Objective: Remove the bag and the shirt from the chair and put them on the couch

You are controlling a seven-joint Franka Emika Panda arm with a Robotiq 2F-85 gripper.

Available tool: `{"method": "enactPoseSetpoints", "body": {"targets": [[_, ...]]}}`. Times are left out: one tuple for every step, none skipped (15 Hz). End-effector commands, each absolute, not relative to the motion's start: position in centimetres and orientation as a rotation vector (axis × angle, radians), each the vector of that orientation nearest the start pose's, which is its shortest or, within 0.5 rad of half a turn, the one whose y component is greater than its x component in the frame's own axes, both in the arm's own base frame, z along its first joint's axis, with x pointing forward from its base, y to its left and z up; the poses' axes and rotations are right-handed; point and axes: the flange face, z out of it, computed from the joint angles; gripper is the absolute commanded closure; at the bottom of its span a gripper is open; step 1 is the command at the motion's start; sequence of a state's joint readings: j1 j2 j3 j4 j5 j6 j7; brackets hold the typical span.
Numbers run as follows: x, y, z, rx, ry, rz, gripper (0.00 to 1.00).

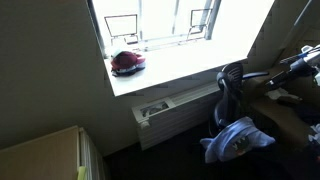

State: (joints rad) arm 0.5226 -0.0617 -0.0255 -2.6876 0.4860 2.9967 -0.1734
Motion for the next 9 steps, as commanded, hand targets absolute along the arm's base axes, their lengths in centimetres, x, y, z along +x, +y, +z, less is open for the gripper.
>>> {"method": "enactPoseSetpoints", "body": {"targets": [[41.3, 27.7, 29.4, -2.731, -0.430, -0.442, 0.00], [41.5, 30.6, 29.3, -2.678, -0.472, -0.417, 0.00], [40.0, 26.8, 29.6, -2.744, -0.401, -0.459, 0.00], [40.0, 29.2, 29.9, -2.705, -0.437, -0.451, 0.00], [40.2, 30.7, 29.9, -2.687, -0.455, -0.445, 0.00], [40.5, 31.2, 29.7, -2.685, -0.461, -0.440, 0.00], [40.8, 31.2, 29.4, -2.688, -0.461, -0.436, 0.00], [40.2, 29.9, 28.0, -2.767, -0.489, -0.526, 0.00], [40.0, 29.2, 26.9, -2.800, -0.517, -0.550, 0.00]]}}
